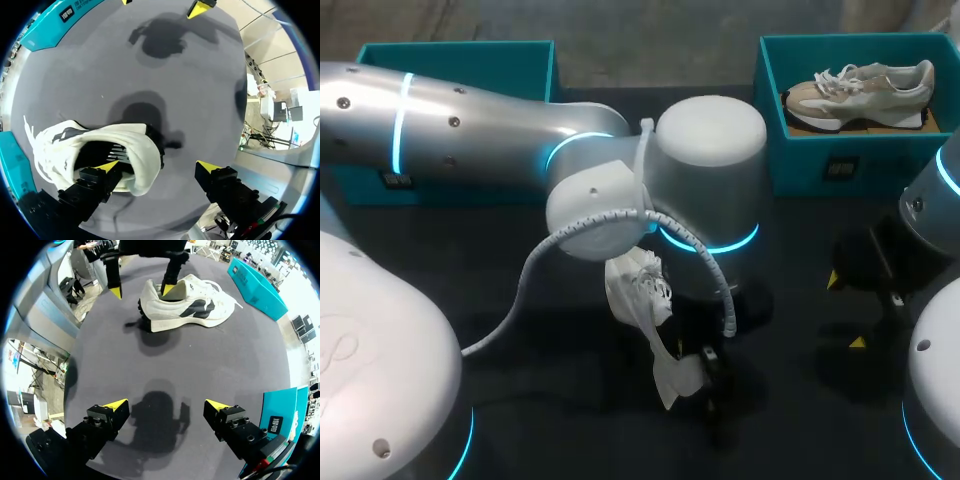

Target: Take the shoe out of the shoebox, open the shoe tongue, remove and reinsert the insole, then place the shoe into the shoebox

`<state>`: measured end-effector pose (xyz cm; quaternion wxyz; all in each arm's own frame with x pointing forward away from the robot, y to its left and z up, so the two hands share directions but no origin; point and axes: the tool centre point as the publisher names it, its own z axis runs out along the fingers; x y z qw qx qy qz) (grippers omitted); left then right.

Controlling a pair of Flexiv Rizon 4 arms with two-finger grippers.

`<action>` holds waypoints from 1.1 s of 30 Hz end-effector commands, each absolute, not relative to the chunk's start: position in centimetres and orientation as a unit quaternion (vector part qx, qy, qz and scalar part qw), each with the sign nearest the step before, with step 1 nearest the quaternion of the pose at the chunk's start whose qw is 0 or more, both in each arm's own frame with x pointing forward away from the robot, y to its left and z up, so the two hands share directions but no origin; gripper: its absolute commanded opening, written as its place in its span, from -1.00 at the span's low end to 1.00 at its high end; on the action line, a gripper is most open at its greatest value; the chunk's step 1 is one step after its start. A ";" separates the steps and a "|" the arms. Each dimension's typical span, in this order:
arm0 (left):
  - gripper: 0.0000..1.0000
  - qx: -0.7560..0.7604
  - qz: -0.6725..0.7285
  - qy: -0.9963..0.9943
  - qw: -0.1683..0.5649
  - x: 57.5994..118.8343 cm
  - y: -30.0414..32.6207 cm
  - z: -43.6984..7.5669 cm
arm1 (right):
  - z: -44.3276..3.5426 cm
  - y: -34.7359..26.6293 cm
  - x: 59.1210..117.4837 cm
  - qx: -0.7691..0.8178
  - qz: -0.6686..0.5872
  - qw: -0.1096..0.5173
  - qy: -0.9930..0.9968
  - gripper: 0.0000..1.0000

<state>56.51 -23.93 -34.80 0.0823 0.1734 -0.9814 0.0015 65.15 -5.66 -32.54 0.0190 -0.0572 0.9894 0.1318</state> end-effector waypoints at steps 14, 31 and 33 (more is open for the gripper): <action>0.44 0.192 -0.024 -0.980 0.054 55.8 -24.4 -37.4 | -32.6 -5.6 65.0 -0.057 0.130 0.020 0.990 1.00; -0.04 0.219 -0.037 -0.975 0.026 56.4 -24.1 -38.5 | -32.6 -5.6 65.0 -0.057 0.130 0.020 0.990 1.00; -0.17 0.222 -0.041 -0.974 0.024 56.5 -24.1 -38.5 | -32.6 -5.6 65.0 -0.057 0.130 0.020 0.990 1.00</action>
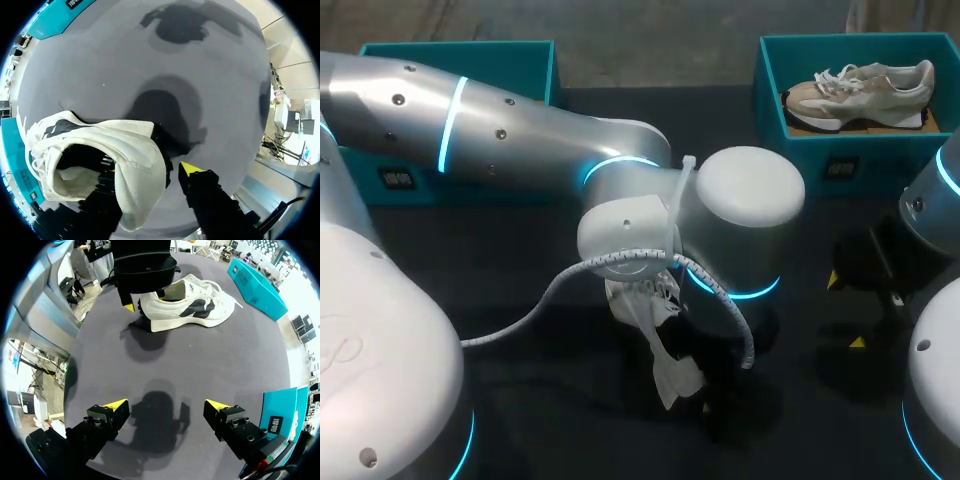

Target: Take the shoe out of the shoebox, open the shoe tongue, remove and reinsert the insole, then place the shoe into the shoebox

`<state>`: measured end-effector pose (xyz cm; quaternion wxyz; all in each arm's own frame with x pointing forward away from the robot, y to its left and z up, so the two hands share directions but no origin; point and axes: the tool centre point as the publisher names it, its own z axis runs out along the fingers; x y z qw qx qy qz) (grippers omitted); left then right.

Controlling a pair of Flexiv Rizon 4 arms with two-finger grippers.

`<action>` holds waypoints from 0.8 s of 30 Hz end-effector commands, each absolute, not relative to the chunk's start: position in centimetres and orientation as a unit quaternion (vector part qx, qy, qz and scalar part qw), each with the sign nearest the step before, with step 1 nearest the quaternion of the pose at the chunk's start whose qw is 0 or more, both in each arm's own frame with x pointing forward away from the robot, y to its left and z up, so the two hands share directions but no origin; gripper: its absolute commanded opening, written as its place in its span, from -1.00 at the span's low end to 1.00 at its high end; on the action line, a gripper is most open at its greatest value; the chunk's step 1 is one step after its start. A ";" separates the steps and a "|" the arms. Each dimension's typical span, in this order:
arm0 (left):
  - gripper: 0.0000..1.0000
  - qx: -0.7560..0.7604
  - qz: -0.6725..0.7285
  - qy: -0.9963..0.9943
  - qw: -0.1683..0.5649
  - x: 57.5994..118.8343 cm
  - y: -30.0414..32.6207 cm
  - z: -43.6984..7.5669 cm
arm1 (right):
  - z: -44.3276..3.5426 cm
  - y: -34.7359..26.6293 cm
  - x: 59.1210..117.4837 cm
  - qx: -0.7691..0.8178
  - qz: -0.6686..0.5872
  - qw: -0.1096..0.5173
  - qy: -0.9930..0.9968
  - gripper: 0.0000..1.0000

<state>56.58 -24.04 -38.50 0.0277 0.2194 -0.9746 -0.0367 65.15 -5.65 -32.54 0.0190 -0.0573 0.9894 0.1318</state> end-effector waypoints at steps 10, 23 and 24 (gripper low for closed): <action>-1.00 0.227 -0.044 -0.972 0.032 57.0 -23.4 -38.9 | -32.6 -5.6 65.0 -0.057 0.130 0.020 0.990 1.00; -1.00 0.163 -0.026 -0.985 0.040 58.3 -21.7 -35.4 | -32.6 -5.6 65.0 -0.057 0.130 0.020 0.990 1.00; -1.00 0.155 -0.023 -0.987 0.041 58.5 -21.4 -34.9 | -32.6 -5.6 65.0 -0.057 0.130 0.020 0.990 1.00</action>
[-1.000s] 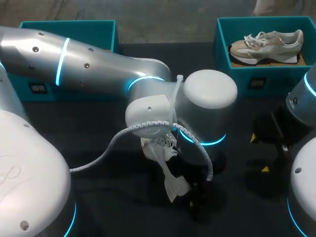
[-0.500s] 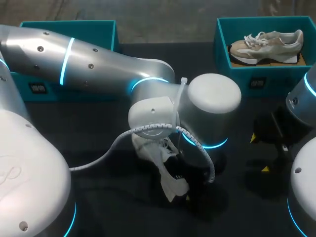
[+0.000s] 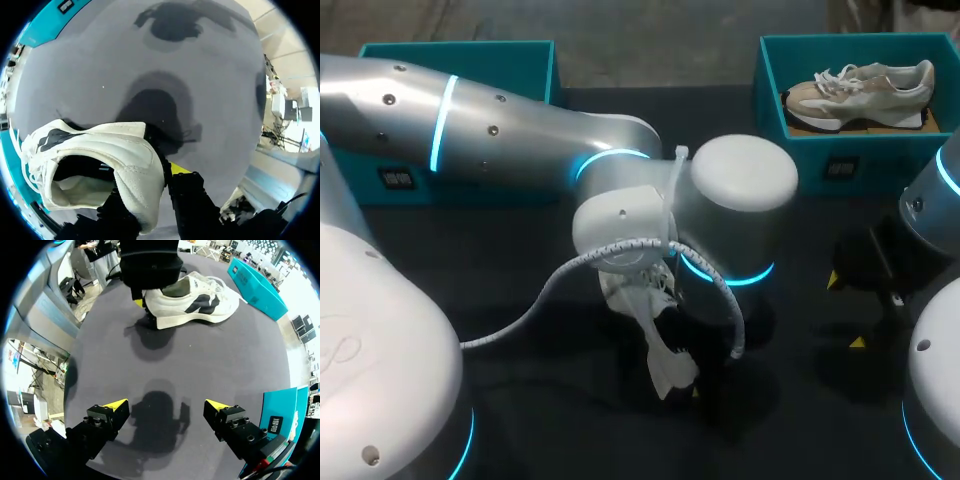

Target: Take the shoe out of the shoebox, open the shoe tongue, remove and reinsert the insole, then place the shoe into the shoebox

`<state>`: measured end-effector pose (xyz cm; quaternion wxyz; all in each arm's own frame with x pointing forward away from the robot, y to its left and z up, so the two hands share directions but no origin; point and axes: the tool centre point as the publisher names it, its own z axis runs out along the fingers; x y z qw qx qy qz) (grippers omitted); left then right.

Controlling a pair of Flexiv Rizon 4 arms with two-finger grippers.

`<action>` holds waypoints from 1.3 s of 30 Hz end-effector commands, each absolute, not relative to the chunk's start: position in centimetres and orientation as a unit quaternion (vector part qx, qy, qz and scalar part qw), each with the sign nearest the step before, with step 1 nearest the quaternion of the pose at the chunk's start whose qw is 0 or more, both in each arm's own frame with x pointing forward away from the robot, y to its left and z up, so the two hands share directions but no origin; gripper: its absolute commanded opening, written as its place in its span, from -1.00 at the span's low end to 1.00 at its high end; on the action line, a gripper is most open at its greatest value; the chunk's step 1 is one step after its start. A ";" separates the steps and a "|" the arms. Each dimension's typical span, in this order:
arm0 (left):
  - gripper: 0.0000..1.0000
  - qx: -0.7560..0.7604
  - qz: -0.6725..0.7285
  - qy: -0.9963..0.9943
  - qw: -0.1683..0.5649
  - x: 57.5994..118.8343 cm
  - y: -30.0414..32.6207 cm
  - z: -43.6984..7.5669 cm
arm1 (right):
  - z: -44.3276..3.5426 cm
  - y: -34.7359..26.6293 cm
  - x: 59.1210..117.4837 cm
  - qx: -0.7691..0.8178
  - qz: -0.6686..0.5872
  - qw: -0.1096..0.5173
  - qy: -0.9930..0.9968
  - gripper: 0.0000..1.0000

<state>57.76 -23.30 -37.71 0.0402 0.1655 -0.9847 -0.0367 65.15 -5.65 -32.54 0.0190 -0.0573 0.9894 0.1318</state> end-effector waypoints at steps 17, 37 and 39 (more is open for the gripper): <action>-1.00 0.065 0.004 -0.996 0.059 63.7 -15.0 -23.2 | -32.6 -5.6 65.0 -0.057 0.130 0.020 0.990 1.00; -1.00 0.018 -0.020 -0.998 0.055 70.0 -9.3 -14.2 | -32.6 -5.6 65.0 -0.057 0.130 0.020 0.990 1.00; -1.00 0.025 -0.026 -0.998 0.048 70.1 -9.2 -14.0 | -32.6 -5.6 65.0 -0.057 0.130 0.020 0.990 1.00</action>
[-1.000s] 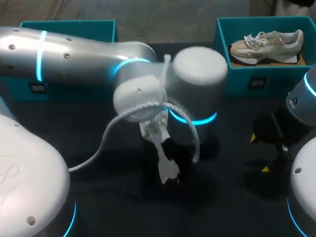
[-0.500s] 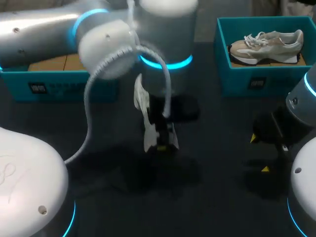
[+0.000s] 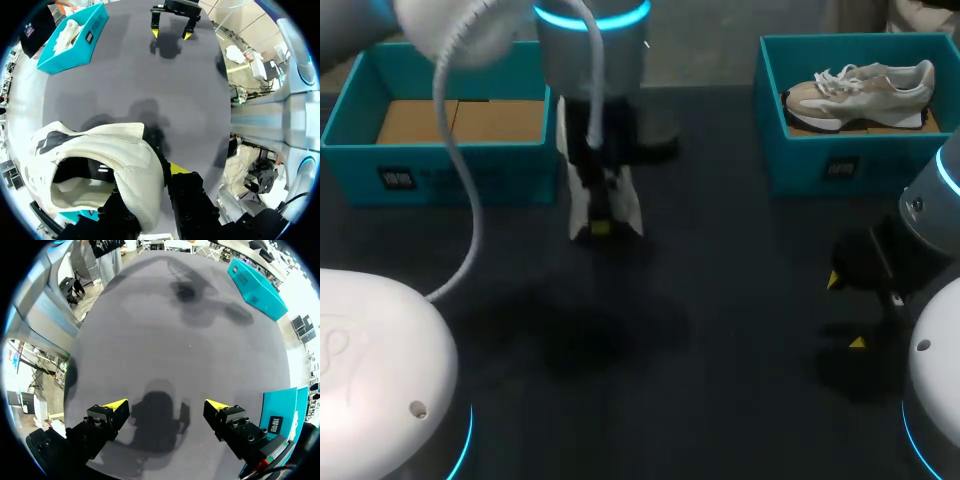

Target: Take the shoe out of the shoebox, open the shoe tongue, remove and reinsert the insole, then place the shoe into the shoebox

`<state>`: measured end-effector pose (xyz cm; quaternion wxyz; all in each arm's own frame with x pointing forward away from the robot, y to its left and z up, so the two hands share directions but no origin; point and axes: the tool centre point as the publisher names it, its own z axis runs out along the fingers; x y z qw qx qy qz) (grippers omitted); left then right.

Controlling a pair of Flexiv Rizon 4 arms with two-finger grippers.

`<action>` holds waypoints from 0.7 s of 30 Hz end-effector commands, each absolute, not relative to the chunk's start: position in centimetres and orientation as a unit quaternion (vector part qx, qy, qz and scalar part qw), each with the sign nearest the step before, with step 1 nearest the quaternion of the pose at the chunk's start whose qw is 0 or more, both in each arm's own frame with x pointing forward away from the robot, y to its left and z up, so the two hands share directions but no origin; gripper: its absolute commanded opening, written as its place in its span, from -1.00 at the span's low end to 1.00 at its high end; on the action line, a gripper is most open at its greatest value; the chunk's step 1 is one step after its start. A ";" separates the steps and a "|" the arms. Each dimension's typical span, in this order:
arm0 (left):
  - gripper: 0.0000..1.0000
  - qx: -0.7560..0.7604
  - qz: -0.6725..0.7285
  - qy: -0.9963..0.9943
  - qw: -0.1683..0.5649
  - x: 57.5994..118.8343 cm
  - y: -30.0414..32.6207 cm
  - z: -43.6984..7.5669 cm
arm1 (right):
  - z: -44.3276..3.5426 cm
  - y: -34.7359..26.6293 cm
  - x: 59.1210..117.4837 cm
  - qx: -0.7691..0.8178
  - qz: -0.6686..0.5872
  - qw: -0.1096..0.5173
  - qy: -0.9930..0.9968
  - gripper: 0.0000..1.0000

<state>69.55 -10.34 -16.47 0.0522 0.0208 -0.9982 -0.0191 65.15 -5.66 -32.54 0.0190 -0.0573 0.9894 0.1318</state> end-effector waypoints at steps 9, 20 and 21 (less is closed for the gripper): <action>-1.00 0.025 -0.026 -0.998 0.048 70.1 -9.2 -14.0 | -32.6 -5.6 65.0 -0.057 0.130 0.020 0.990 1.00; -1.00 0.017 -0.011 -0.999 0.044 70.1 -9.1 -13.8 | -32.6 -5.6 65.0 -0.057 0.130 0.020 0.990 1.00; -1.00 0.021 -0.010 -0.999 0.039 70.4 -8.8 -13.5 | -32.6 -5.6 65.0 -0.057 0.130 0.020 0.990 1.00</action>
